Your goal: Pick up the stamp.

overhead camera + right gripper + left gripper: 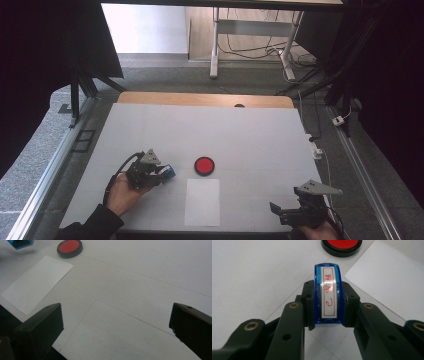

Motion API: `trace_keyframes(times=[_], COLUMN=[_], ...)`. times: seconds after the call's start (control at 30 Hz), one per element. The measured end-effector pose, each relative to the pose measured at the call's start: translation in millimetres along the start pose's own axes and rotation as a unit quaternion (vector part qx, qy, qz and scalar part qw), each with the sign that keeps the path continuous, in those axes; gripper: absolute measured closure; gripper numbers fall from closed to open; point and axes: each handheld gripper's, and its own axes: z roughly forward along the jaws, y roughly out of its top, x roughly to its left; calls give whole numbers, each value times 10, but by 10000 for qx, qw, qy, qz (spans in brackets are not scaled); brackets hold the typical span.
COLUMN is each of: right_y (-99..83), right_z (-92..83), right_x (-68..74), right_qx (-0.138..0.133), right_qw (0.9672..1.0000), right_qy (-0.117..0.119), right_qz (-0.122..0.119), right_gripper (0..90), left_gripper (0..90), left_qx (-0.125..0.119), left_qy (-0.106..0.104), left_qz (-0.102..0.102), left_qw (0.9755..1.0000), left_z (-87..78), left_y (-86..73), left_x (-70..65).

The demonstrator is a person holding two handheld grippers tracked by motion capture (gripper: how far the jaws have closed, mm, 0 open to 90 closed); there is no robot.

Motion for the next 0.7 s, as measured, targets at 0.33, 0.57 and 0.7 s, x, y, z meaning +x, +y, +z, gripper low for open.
trace_keyframes(times=[0.33,0.57,0.7], right_y=[-2,-1,-1], right_z=[-5,-3,-4], right_x=[-1,-6,-6], right_qx=[7,-5,-8], right_qw=[10000,10000,10000], right_qy=[-2,22,26], right_qz=[25,31,29], right_gripper=[0,0,0], left_gripper=[695,695,695], left_qx=[-440,-726,-845], left_qy=[-187,-350,-459], left_qz=[-43,84,203], left_qw=[9988,9967,9952], left_z=[-172,-283,-331], left_y=[60,123,165], left_x=[-43,-104,-146])
